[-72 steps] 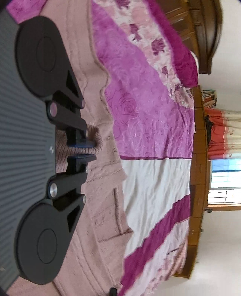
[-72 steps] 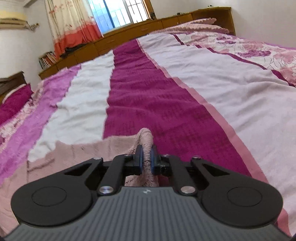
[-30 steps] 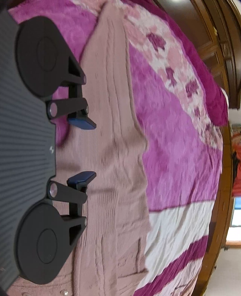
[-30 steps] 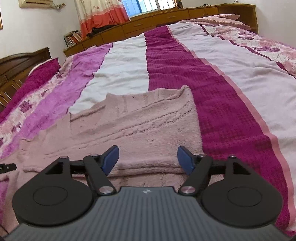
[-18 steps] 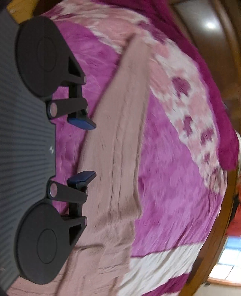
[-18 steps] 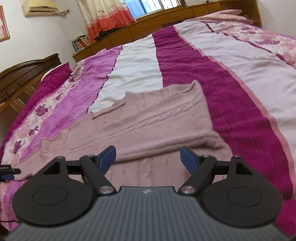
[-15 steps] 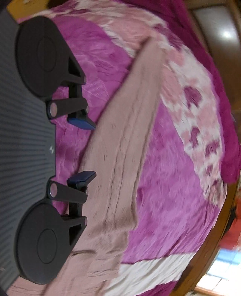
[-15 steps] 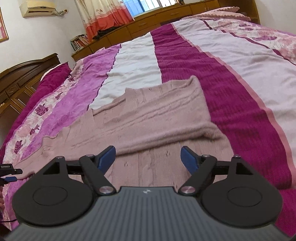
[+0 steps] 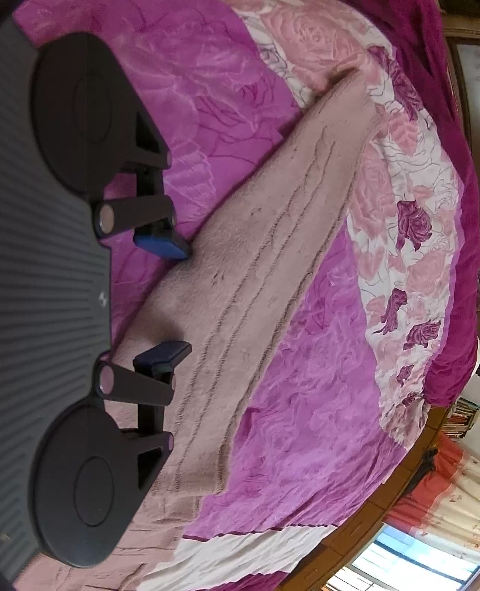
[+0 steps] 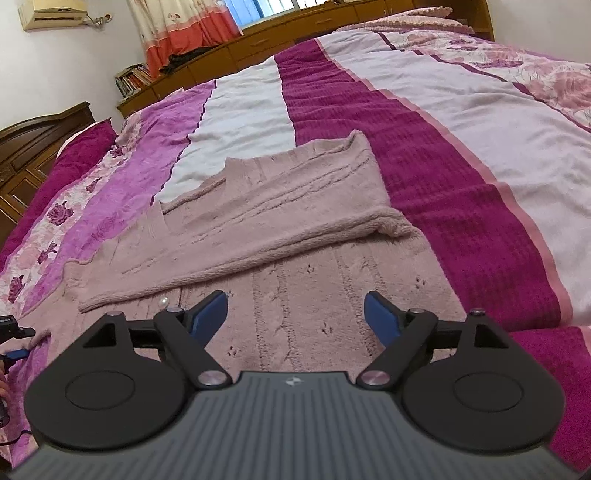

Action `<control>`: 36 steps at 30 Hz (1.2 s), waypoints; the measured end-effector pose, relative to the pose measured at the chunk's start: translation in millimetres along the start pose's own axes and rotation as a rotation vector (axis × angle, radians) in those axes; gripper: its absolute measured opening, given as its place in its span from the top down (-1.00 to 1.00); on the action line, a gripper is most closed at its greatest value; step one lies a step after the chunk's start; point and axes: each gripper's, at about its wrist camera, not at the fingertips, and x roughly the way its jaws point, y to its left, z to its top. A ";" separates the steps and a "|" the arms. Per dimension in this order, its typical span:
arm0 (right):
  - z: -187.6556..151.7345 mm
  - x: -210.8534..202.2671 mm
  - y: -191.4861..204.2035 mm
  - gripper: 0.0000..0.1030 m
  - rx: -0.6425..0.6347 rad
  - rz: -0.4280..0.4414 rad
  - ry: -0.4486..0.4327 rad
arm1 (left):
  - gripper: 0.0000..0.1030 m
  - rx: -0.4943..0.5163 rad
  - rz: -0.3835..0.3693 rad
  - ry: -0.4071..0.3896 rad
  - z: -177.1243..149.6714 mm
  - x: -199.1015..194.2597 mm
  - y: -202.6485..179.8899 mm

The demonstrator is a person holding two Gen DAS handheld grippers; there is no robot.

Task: Fold small clothes
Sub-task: 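Move the left gripper to the other sleeve cuff and close on it, then carry the held sleeve across the cardigan front with the left gripper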

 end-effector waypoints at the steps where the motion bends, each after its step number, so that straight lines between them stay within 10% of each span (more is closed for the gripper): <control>1: -0.2 0.5 1.9 -0.71 -0.001 -0.005 -0.001 | 0.00 -0.004 -0.010 -0.002 2.8 2.6 2.0; 13: -0.7 -5.1 2.2 -0.72 0.022 -0.063 -0.015 | -0.11 -0.133 -0.118 -0.093 30.6 30.9 31.8; 20: -3.6 0.7 3.5 -0.72 0.017 -0.055 0.000 | 0.72 -0.018 -0.111 -0.106 31.1 31.2 28.8; 36: -1.5 -1.1 -5.1 -0.72 0.058 -0.018 -0.006 | 0.75 0.223 -0.250 -0.312 36.4 -64.0 -35.7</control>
